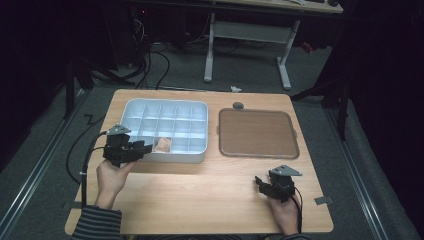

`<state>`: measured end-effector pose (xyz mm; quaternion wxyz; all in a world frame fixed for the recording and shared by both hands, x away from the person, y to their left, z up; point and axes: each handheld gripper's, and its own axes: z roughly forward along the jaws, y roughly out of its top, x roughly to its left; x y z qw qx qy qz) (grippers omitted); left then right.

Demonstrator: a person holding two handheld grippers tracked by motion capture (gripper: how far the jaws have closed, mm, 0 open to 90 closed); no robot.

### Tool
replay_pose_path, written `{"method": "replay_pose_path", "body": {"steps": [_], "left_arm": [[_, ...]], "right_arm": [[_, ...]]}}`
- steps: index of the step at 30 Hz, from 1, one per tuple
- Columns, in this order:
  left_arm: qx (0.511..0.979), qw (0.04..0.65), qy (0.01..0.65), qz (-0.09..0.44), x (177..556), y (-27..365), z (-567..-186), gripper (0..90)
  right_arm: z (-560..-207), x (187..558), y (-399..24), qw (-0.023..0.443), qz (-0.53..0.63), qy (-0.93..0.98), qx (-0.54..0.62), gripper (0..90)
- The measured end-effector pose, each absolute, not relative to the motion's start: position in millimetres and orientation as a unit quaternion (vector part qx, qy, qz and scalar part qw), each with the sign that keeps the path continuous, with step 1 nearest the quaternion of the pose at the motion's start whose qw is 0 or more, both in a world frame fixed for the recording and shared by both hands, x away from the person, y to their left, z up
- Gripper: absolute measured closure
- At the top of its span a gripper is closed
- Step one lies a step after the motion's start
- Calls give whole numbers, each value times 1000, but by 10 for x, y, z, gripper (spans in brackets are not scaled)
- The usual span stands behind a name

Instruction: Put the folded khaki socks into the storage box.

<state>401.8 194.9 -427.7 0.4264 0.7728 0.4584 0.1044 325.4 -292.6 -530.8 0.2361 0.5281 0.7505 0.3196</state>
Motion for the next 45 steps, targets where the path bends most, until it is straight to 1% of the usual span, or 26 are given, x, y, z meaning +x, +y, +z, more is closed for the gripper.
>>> {"method": "replay_pose_path", "body": {"steps": [9,31,45], "left_arm": [[775,430,450,108,3898,1943,-4274,580],[775,444,438,98,3653,1914,-4383,566],[779,442,435,90,3582,1827,-4482,559]], "right_arm": [[-5308,3253,-2926,236,320,750,529,390],[-5308,3254,-2926,236,320,749,530,391],[-5308,3254,-2926,236,319,750,529,391]]}}
